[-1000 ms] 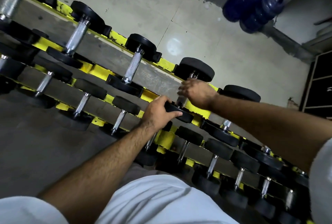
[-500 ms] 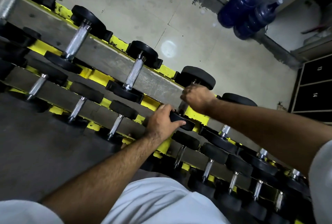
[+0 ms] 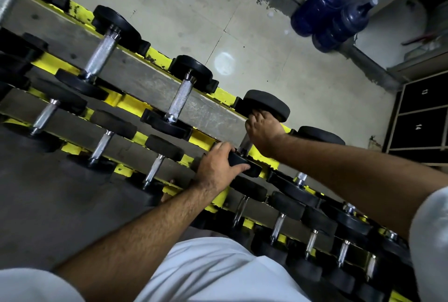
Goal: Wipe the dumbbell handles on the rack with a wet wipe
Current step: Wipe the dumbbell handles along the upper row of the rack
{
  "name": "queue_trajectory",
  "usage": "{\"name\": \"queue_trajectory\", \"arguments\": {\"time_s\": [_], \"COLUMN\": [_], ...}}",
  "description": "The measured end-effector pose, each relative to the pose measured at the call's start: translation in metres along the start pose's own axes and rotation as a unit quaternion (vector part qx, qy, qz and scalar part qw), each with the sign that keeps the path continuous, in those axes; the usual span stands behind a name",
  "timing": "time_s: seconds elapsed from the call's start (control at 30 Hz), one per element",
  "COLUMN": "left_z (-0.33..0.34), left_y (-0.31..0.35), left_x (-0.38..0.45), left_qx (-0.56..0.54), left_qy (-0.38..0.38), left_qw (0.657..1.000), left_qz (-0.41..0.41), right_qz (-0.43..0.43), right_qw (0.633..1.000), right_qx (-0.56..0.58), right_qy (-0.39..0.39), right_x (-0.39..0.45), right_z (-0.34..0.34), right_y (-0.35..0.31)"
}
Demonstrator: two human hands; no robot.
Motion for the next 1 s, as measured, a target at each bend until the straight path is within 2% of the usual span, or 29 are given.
{"name": "queue_trajectory", "arguments": {"time_s": [0.07,0.17,0.3,0.37,0.43,0.57,0.63,0.73,0.8,0.9,1.0], "left_z": [0.0,-0.002,0.002,0.001,0.001,0.001,0.001,0.002,0.002,0.0,-0.002], "left_y": [0.0,0.002,0.003,0.002,0.001,0.001,0.0,-0.002,-0.002,-0.004,-0.002], "left_x": [0.0,0.0,-0.002,-0.001,-0.001,-0.001,-0.001,0.001,0.001,0.001,0.001], "left_qx": [0.001,0.011,0.003,0.002,0.003,-0.003,-0.004,-0.002,-0.003,-0.007,-0.009], "left_qy": [-0.006,-0.007,-0.001,-0.002,-0.006,-0.004,-0.004,-0.006,-0.004,-0.003,-0.003], "left_qw": [1.0,1.0,1.0,1.0,1.0,1.0,1.0,1.0,1.0,1.0,1.0], "left_qz": [-0.001,0.001,0.0,-0.006,-0.008,-0.004,-0.008,-0.007,-0.008,-0.006,0.001], "right_qz": [0.0,-0.074,-0.014,-0.044,-0.085,-0.018,-0.061,-0.189,-0.19,-0.154,-0.206], "right_qw": [1.0,0.997,1.0,0.999,0.996,0.999,0.997,0.977,0.969,0.969,0.95], "right_qx": [-0.012,0.0,-0.015,-0.027,-0.011,0.005,0.008,0.072,0.132,0.159,0.203], "right_qy": [-0.005,0.021,0.015,0.0,0.028,0.045,0.038,0.072,0.089,0.11,0.117], "right_x": [0.003,0.004,0.003,0.003,0.0,-0.001,0.0,-0.005,-0.005,-0.009,-0.015], "right_z": [-0.002,-0.001,0.003,0.005,0.006,0.007,0.008,0.012,0.014,0.016,0.023], "right_y": [-0.002,-0.009,0.003,-0.009,-0.011,0.004,-0.01,-0.013,0.004,0.003,-0.02]}}
Point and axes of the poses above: each hand's wrist, its own x-axis towards the middle knuckle, its own z-axis out of the palm, y = z × x, the point moved 4 cm from there along x, towards the middle knuckle, and after that the axes turned 5 degrees about -z, right-handed, at the moved point
